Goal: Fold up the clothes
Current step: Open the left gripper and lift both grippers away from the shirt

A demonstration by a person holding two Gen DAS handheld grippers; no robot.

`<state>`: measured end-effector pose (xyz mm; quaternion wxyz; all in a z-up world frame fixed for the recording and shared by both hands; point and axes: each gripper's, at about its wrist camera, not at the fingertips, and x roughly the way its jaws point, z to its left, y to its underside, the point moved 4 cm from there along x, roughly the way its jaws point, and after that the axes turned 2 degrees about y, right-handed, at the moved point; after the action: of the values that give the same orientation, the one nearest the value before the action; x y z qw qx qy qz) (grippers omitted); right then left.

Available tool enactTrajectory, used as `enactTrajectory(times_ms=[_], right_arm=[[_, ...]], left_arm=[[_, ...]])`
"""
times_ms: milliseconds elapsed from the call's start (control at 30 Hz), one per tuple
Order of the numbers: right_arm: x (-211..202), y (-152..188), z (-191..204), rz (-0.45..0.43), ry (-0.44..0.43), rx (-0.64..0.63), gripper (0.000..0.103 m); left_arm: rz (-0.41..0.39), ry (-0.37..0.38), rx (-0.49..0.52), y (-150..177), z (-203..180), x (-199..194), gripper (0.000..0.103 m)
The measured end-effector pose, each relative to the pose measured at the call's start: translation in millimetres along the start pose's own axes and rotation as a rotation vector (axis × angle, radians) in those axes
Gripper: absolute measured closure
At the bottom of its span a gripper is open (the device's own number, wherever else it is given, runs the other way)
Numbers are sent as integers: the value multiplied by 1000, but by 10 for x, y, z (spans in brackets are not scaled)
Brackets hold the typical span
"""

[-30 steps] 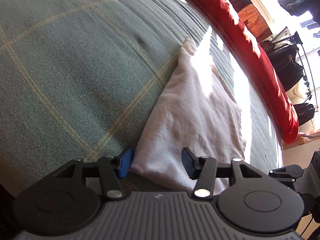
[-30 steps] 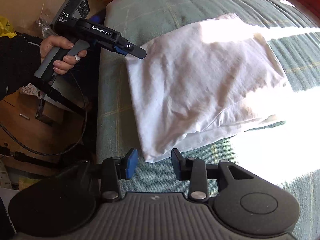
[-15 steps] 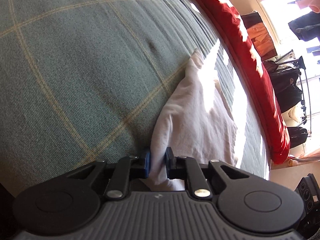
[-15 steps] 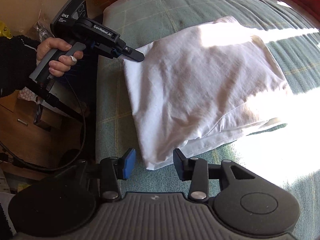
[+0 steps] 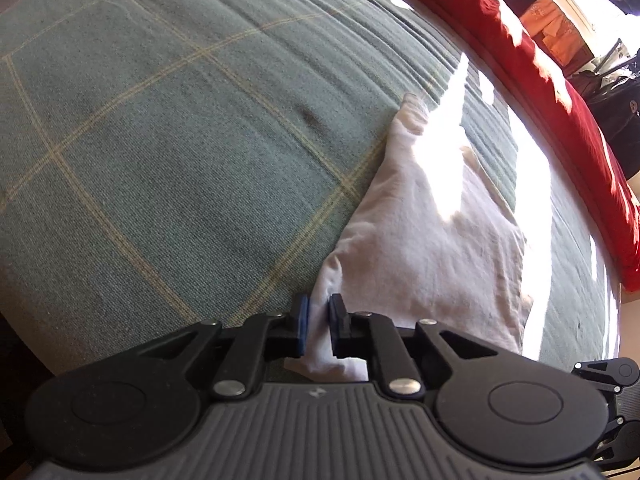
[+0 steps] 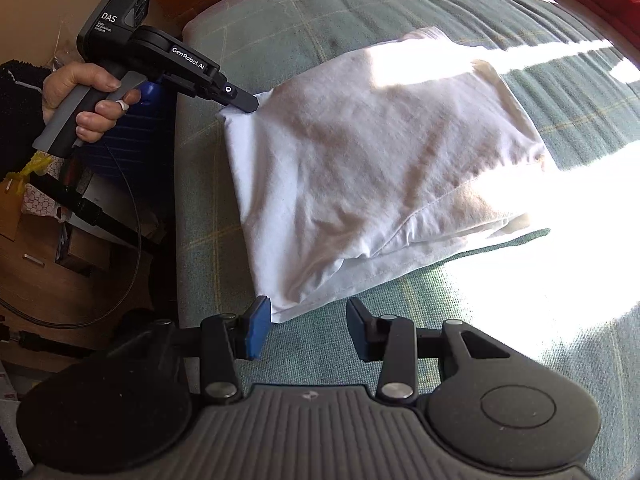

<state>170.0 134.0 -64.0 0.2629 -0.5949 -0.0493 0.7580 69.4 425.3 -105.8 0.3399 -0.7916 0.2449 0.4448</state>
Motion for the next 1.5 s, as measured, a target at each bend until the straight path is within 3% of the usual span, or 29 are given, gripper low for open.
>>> enactTrajectory(times_ms=[133, 200, 333, 400, 567, 633, 700, 867, 933, 1067, 1167, 1233, 1300, 1333, 1433, 1500], right_arm=[[-128, -104, -90, -42, 54, 3, 57], [-166, -208, -208, -72, 107, 7, 57], [-91, -475, -554, -138, 240, 45, 57], [2, -599, -686, -166, 267, 43, 57], [283, -649, -952, -130, 321, 47, 57], [284, -590, -1015, -120, 322, 67, 56], [261, -545, -1040, -106, 327, 85, 53], [141, -473, -1012, -77, 349, 115, 53], [89, -454, -980, -77, 342, 130, 53], [4, -412, -880, -65, 333, 147, 53], [-99, -358, -783, -59, 315, 150, 42], [-186, -312, -728, -61, 317, 151, 41], [-303, -256, -652, -59, 325, 145, 35], [-365, -228, -611, -57, 331, 143, 34], [-562, -147, -493, -52, 353, 152, 26], [-671, -90, -437, -48, 363, 175, 23]], left_arm=[[-88, -80, 135, 30, -315, -319, 89], [-128, -98, 235, 70, -571, -348, 78], [-144, -46, 425, 269, -1084, -138, 77], [-136, 10, 491, 408, -1307, -12, 77], [-112, 165, 645, 778, -1760, 259, 76], [-67, 231, 679, 894, -1867, 387, 76], [4, 224, 697, 998, -1906, 534, 75], [-40, 277, 750, 918, -1943, 308, 71], [-58, 276, 752, 867, -1975, 304, 63], [13, 180, 728, 946, -2016, 578, 60], [13, 95, 697, 993, -2037, 534, 59], [-12, 49, 655, 981, -2052, 378, 55], [-49, 2, 627, 971, -2074, 207, 37], [-82, -43, 624, 957, -2099, 89, 33], [-119, -132, 580, 942, -2164, -197, 29], [-132, -151, 502, 943, -2176, -382, 25]])
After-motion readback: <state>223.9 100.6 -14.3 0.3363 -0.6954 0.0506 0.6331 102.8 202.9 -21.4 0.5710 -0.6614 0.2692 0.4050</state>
